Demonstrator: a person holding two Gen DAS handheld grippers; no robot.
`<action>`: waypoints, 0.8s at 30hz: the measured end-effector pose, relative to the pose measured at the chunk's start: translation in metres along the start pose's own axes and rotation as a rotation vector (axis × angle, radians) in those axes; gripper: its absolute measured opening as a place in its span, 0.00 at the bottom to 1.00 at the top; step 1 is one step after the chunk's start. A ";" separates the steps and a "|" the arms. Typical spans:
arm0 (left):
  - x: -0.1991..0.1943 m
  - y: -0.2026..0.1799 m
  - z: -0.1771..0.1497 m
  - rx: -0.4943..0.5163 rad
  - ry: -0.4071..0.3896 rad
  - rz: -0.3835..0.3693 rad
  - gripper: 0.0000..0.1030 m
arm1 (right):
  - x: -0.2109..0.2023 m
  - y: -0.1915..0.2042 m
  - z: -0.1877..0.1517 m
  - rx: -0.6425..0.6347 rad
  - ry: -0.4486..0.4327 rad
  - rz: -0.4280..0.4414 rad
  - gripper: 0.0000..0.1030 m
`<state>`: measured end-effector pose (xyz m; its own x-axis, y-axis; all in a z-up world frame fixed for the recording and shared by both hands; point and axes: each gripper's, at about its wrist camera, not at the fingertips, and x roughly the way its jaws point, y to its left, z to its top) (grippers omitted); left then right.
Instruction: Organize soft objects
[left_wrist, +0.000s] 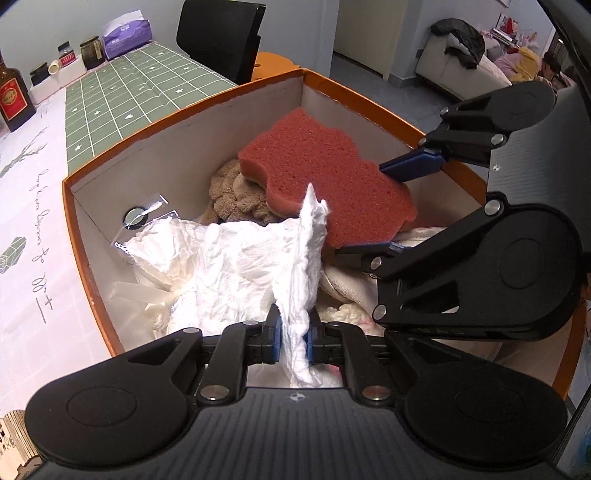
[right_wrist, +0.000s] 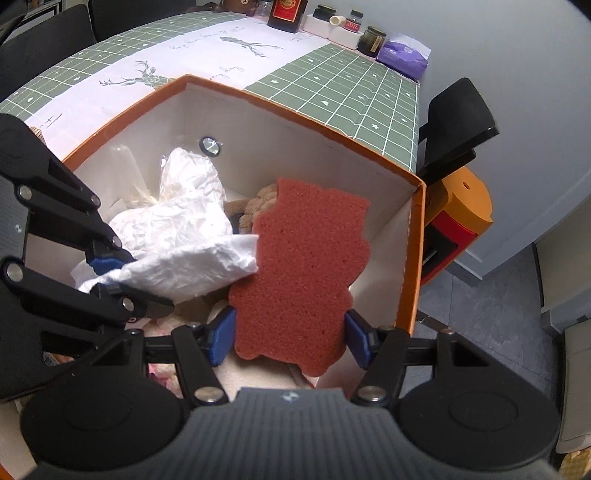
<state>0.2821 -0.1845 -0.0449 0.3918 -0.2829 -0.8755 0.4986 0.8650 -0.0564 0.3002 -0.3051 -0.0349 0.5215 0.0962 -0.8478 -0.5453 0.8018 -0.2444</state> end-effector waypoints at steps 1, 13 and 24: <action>0.000 0.000 0.000 -0.004 -0.002 0.004 0.18 | 0.000 0.000 0.000 0.001 0.000 0.001 0.61; -0.035 -0.008 0.001 -0.004 -0.043 0.015 0.65 | -0.033 0.002 0.001 -0.072 -0.005 -0.058 0.71; -0.114 -0.010 -0.014 -0.007 -0.220 -0.027 0.71 | -0.105 0.021 0.005 -0.140 -0.069 -0.126 0.89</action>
<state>0.2213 -0.1547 0.0490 0.5382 -0.3888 -0.7478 0.5060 0.8586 -0.0822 0.2369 -0.2953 0.0517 0.6323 0.0447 -0.7734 -0.5567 0.7206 -0.4134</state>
